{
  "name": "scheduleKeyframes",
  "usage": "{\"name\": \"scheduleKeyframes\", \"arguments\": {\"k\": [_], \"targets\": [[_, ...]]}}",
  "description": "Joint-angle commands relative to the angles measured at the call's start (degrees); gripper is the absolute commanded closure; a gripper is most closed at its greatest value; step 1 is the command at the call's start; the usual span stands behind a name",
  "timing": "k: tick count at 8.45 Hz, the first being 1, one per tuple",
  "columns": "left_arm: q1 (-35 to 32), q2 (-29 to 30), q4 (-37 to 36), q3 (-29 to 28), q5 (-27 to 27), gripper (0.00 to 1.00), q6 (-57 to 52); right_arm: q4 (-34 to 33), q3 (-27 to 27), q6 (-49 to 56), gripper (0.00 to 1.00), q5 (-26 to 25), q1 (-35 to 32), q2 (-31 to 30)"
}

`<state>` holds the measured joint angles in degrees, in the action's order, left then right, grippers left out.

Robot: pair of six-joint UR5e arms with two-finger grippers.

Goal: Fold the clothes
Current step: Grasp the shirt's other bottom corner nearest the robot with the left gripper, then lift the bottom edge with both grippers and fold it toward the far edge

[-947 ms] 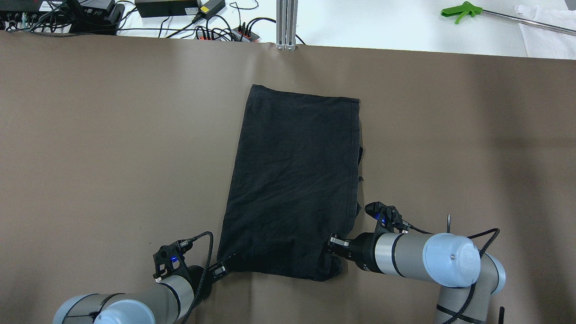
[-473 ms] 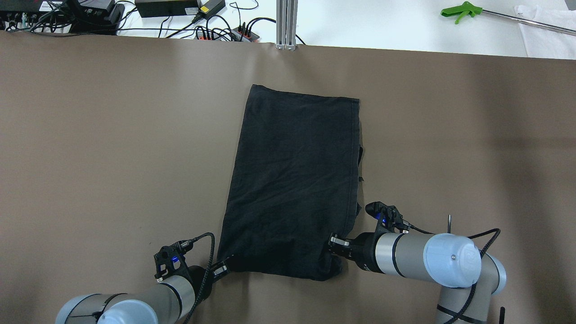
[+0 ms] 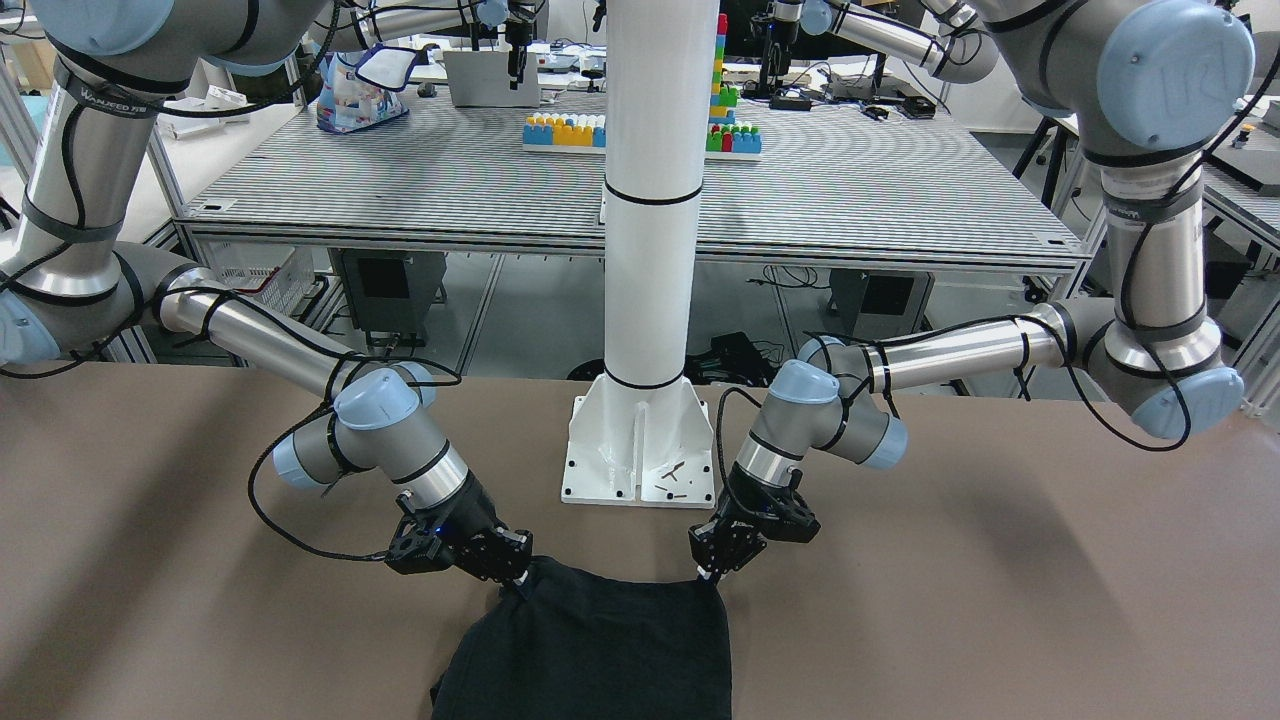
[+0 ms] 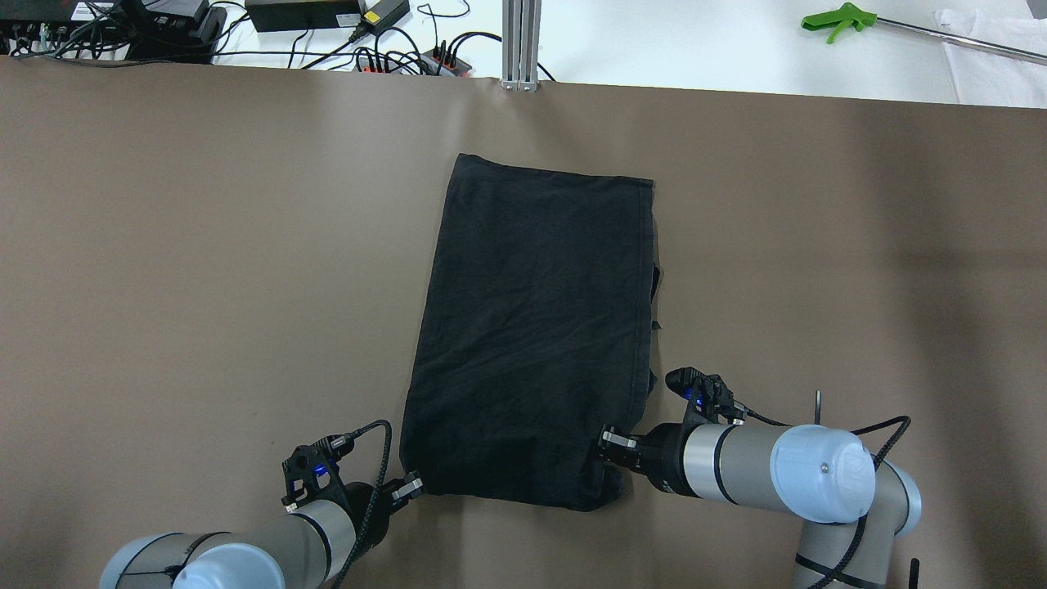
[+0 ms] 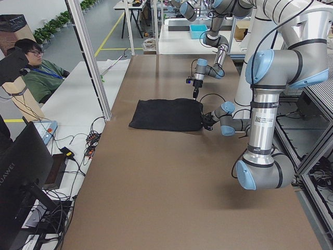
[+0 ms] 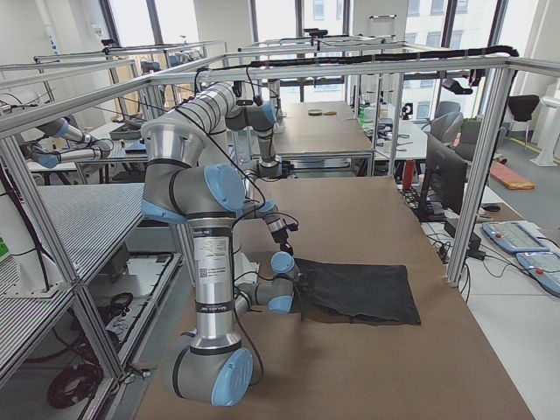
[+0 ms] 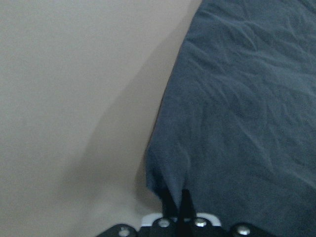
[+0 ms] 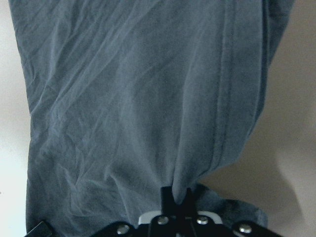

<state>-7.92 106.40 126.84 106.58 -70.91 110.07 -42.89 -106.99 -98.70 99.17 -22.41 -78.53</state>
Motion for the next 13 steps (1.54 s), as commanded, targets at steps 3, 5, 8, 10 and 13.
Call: {"name": "scheduleKeyframes", "arguments": {"k": [3,5,8,10,13], "targets": [[0.27,-3.66,-0.54,15.04,-3.71,1.00,-0.64,-0.09,-7.51,-0.26,1.00,0.23,4.45,-1.62],[2.82,-3.83,-0.46,17.00,-2.57,1.00,-1.69,-0.09,-10.15,-0.79,1.00,0.23,7.02,-2.84],[1.51,-3.58,-0.28,18.23,-3.53,1.00,-2.75,-0.09,-10.25,-0.79,1.00,0.41,5.28,-2.77],[-7.41,-3.31,-0.19,17.53,-11.64,1.00,-5.04,-0.61,-9.73,-0.79,1.00,5.47,-1.11,-2.68],[-14.47,-0.08,-0.81,15.08,-16.43,1.00,-4.95,-0.88,-8.33,-0.88,1.00,5.42,-5.27,-2.50]]}}
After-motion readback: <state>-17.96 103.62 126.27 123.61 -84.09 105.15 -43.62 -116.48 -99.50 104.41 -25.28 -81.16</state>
